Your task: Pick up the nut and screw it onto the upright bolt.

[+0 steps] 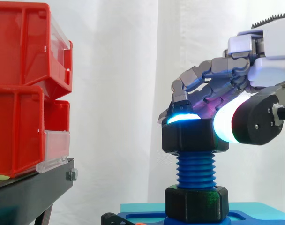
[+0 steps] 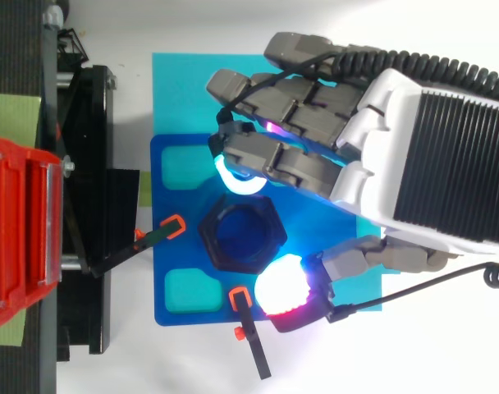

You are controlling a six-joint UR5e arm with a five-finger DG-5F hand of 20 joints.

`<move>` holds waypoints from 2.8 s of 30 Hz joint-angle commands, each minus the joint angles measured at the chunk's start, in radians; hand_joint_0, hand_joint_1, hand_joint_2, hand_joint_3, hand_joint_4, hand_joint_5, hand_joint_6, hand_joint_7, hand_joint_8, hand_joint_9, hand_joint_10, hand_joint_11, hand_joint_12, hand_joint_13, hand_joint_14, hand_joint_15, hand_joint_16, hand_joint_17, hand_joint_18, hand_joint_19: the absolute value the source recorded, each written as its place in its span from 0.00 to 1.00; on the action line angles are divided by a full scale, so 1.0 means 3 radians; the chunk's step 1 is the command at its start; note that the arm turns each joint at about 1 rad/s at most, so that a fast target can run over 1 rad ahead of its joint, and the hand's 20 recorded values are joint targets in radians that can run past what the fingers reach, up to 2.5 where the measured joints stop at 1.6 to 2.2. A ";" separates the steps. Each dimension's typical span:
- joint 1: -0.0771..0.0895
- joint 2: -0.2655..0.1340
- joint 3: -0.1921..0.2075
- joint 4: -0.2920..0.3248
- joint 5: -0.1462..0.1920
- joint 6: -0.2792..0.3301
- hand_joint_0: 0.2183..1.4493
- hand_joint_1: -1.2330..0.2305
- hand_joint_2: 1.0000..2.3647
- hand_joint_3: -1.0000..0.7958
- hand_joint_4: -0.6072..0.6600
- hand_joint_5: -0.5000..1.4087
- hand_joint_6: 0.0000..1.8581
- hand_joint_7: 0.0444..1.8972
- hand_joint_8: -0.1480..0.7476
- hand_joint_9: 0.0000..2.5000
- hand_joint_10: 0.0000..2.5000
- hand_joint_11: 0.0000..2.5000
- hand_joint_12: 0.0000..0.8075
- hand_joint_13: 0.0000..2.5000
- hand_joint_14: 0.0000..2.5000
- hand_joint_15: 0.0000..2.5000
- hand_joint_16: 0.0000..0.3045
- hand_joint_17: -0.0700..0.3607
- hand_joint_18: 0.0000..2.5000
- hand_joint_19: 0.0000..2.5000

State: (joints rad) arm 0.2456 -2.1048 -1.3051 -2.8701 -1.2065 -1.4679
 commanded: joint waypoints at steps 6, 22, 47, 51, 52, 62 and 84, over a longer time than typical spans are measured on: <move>0.0005 0.0001 0.0030 -0.0036 -0.0008 -0.0006 0.27 0.45 0.01 0.32 0.74 0.18 0.31 0.64 0.54 0.21 0.00 0.00 0.37 0.30 0.00 0.01 0.10 0.33 0.22 0.01; -0.0026 0.0001 0.0025 -0.0051 -0.0033 -0.0001 0.27 0.45 0.01 0.32 0.74 0.18 0.31 0.64 0.54 0.21 0.00 0.00 0.37 0.30 0.00 0.01 0.10 0.33 0.22 0.01; -0.0052 0.0001 0.0009 -0.0051 -0.0090 -0.0001 0.21 0.49 0.00 0.28 0.74 0.17 0.27 0.57 0.53 0.20 0.00 0.00 0.44 0.24 0.00 0.00 0.15 0.40 0.21 0.02; -0.0057 0.0001 0.0009 -0.0056 -0.0100 -0.0001 0.19 0.53 0.00 0.28 0.73 0.16 0.27 0.49 0.53 0.19 0.00 0.00 0.47 0.22 0.00 0.00 0.16 0.42 0.20 0.02; -0.0057 0.0001 0.0009 -0.0056 -0.0100 -0.0001 0.18 0.54 0.00 0.28 0.72 0.16 0.27 0.46 0.53 0.18 0.00 0.00 0.47 0.21 0.00 0.00 0.17 0.43 0.20 0.02; -0.0077 0.0001 0.0009 -0.0061 -0.0125 -0.0001 0.16 0.64 0.00 0.28 0.66 0.15 0.27 0.32 0.50 0.15 0.00 0.00 0.49 0.15 0.00 0.00 0.18 0.45 0.12 0.00; -0.0062 0.0001 0.0096 0.0072 -0.0212 -0.0026 0.22 0.89 0.00 0.28 0.62 0.15 0.27 0.31 0.45 0.12 0.00 0.00 0.47 0.08 0.00 0.00 0.16 0.42 0.01 0.00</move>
State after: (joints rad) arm 0.2236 -2.1048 -1.2764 -2.8750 -1.2621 -1.4747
